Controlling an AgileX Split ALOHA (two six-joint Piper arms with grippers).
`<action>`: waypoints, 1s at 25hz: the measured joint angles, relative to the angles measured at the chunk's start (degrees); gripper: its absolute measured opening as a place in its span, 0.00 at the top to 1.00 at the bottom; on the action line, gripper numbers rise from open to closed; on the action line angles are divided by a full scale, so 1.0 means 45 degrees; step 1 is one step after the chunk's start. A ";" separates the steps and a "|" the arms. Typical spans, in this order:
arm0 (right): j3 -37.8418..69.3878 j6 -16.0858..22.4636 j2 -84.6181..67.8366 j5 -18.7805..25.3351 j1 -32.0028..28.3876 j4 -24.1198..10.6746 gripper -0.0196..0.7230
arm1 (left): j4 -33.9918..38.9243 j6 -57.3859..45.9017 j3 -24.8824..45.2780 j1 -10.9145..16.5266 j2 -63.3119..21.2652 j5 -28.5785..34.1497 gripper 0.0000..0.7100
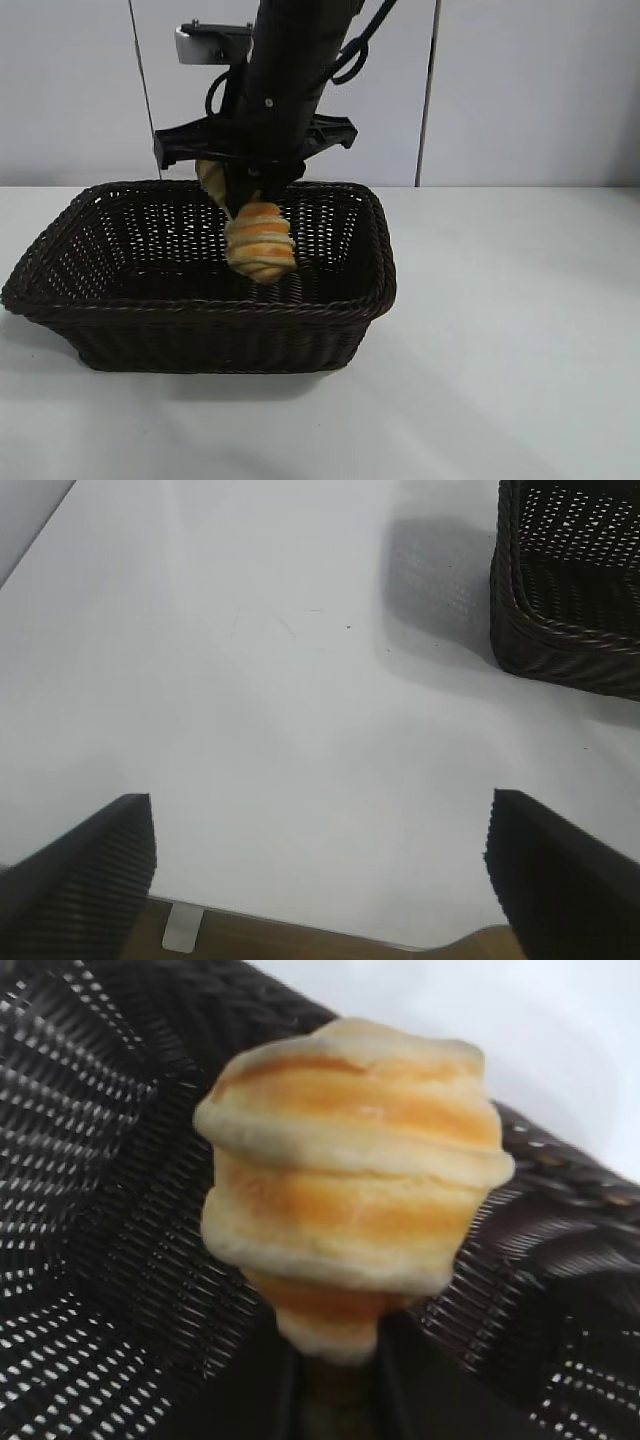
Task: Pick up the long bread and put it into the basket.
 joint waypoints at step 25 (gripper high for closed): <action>-0.0535 0.0304 -0.3560 0.1766 0.0000 -0.0555 0.15 | 0.0000 0.0000 0.0000 0.0000 0.0000 0.0000 0.09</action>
